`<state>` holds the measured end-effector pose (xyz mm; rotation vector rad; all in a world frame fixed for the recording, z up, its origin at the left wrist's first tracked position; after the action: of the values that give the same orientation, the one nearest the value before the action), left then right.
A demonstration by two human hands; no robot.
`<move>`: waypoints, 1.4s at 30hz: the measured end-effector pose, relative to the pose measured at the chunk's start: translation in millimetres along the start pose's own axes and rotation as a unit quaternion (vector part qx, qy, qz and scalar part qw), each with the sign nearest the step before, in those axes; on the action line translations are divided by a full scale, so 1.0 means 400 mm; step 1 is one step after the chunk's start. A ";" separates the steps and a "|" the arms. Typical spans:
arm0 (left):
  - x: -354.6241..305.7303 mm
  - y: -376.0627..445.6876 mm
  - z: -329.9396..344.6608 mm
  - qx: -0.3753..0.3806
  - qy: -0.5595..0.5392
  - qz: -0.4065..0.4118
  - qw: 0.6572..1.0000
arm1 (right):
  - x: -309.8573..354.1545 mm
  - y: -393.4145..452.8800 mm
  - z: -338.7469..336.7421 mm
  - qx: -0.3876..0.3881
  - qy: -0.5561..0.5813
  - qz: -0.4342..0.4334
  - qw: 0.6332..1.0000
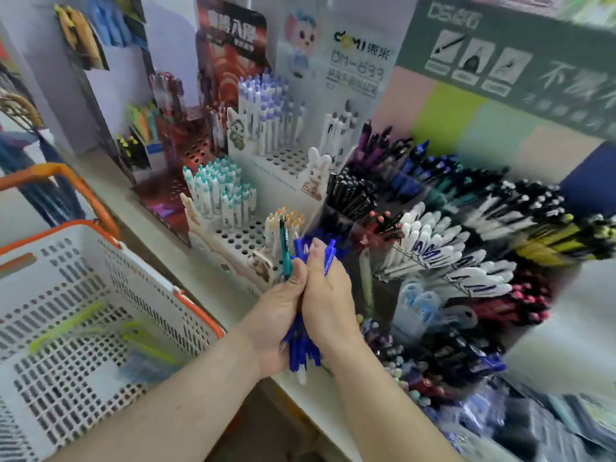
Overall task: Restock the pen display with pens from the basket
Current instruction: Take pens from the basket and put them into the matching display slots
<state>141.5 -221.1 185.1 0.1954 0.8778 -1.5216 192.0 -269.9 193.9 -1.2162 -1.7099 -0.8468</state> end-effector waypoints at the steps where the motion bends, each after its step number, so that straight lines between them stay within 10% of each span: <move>1: 0.008 0.004 0.015 0.006 -0.009 0.000 1.000 | -0.006 0.000 -0.021 -0.010 0.020 0.006 1.000; 13: 0.007 0.080 0.053 0.002 0.047 0.014 0.999 | 0.004 0.009 -0.168 -0.152 0.191 -0.009 0.970; 22: -0.075 0.142 -0.024 -0.002 0.030 0.092 0.995 | -0.024 0.043 -0.266 -0.278 0.118 -0.095 0.949; 42: -0.110 0.194 -0.057 0.022 0.057 0.073 0.995 | -0.051 0.084 -0.198 -0.294 -0.160 -0.299 0.894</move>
<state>211.4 -165.2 164.6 0.3738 0.9001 -1.4046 247.4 -337.2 209.4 -1.2649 -2.2397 -1.7089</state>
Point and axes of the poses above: each hand's wrist, its own y-axis towards the middle knuckle, its own z-axis out of the palm, x = y × z, the point moved 3 cm from there along y, towards the middle knuckle, and after that the axes turned 2 degrees about -x, right-handed, at the moved point
